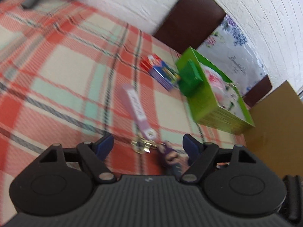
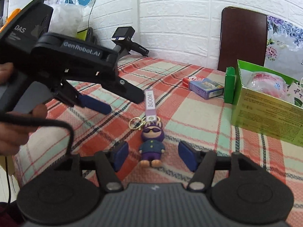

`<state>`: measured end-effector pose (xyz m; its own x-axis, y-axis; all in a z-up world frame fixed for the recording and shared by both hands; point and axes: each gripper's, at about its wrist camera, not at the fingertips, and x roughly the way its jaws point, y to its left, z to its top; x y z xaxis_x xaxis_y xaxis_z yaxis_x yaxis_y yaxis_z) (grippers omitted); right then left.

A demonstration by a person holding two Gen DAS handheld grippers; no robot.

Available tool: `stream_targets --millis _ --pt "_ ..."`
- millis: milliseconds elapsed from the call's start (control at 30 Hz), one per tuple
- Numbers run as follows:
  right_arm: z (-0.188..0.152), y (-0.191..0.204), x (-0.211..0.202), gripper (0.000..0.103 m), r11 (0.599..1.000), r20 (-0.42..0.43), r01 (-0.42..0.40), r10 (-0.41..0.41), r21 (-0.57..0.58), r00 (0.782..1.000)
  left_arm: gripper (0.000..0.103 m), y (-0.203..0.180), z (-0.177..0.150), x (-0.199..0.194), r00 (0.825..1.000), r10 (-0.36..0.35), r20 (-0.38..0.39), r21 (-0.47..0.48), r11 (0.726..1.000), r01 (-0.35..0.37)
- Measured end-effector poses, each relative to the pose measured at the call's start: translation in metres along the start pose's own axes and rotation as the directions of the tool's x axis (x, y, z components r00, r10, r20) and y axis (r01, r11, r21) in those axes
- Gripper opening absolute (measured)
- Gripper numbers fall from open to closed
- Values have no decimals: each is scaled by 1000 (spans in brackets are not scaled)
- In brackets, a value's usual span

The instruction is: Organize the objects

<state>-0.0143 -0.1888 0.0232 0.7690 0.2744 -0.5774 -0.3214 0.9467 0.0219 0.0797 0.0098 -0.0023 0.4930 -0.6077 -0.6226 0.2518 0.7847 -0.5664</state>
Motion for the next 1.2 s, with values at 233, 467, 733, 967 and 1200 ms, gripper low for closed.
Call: stream_targets --millis 233,467,733,967,1200 --pt "8 -2 8 31 996 24 -86 86 28 996 36 -14 1 34 993 -69 -94 -67 996 63" --pt "33 -18 -31 31 1000 228 18 -19 6 973 34 -72 35 19 982 -189 -18 1 982 189" --pt "75 -83 -57 31 970 428 232 -238 68 872 34 -175 89 50 948 -319 11 214 927 309" --pt "66 -146 -44 32 926 401 328 -376 186 835 34 -217 99 119 943 -326 -73 271 903 333" --pt "37 -173 -23 56 870 299 386 -473 307 829 47 -199 93 143 979 -195 -54 285 937 202"
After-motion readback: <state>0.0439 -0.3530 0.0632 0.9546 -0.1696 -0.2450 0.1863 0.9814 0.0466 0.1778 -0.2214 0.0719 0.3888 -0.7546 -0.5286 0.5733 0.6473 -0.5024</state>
